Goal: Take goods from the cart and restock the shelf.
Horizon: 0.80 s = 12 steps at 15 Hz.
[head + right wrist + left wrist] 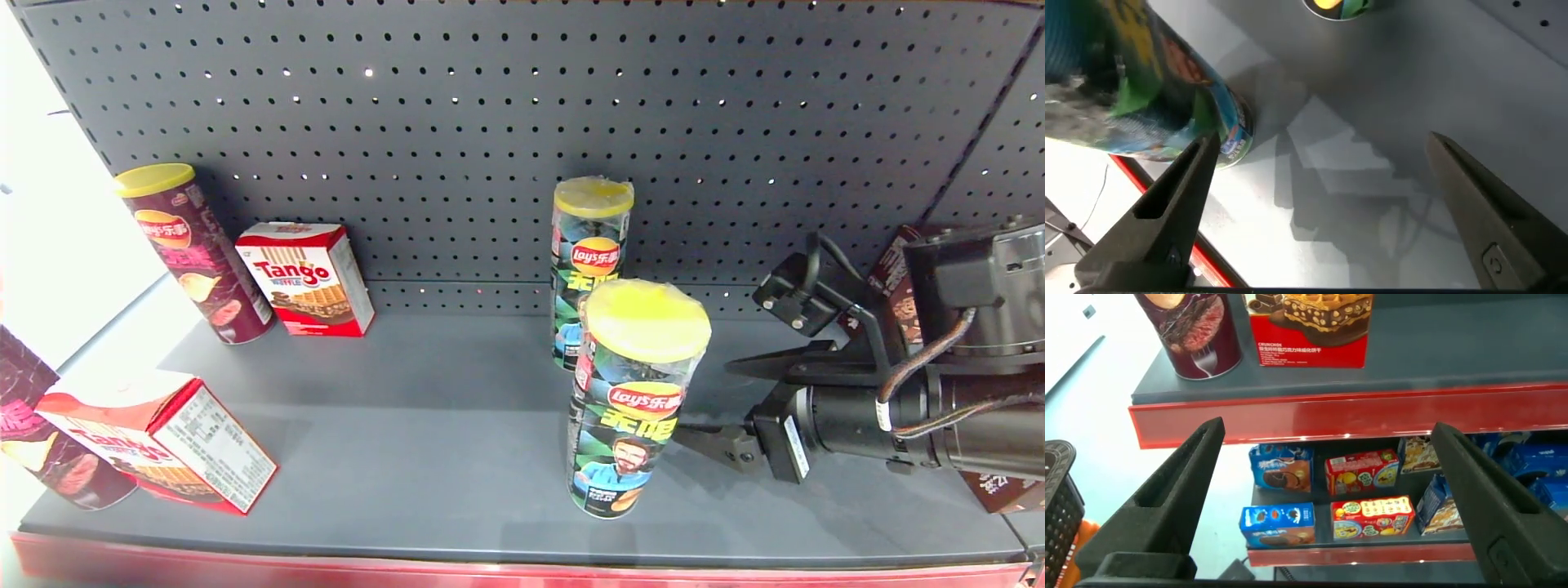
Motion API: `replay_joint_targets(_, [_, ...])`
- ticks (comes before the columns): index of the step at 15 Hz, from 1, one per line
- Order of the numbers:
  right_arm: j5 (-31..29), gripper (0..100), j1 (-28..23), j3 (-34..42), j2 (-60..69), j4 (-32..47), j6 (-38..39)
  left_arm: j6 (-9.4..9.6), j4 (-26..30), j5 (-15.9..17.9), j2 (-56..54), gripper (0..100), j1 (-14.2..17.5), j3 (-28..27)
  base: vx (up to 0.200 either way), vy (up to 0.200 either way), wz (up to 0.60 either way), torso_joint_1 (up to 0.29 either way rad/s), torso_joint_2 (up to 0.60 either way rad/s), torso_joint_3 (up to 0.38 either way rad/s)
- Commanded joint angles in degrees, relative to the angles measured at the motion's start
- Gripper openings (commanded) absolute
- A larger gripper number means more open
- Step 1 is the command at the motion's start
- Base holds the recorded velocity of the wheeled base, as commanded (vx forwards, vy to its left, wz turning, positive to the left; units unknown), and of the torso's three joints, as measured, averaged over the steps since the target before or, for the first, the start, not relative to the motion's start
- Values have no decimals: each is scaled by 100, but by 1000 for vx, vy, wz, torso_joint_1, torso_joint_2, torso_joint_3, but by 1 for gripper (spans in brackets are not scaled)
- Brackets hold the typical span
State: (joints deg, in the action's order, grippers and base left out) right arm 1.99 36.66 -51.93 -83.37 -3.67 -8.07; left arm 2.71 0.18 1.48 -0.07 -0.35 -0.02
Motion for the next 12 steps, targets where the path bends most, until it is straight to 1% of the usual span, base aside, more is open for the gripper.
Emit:
replay_joint_targets(1, [3,100,34,-10,-56,-2,-2,2,-1,2,7,100,0,2,0,0,0,0,0,0])
replay_joint_targets(6, [-5,100,34,122,58,-2,-2,-7,-1,-7,7,100,0,2,0,0,0,0,0,0])
replay_joint_targets(9, [3,100,-1,517,462,-2,-2,2,-1,-7,7,100,0,2,0,0,0,0,0,0])
replay_joint_targets(12, [3,100,87,412,418,-2,-2,2,-1,2,7,100,0,2,0,0,0,0,0,0])
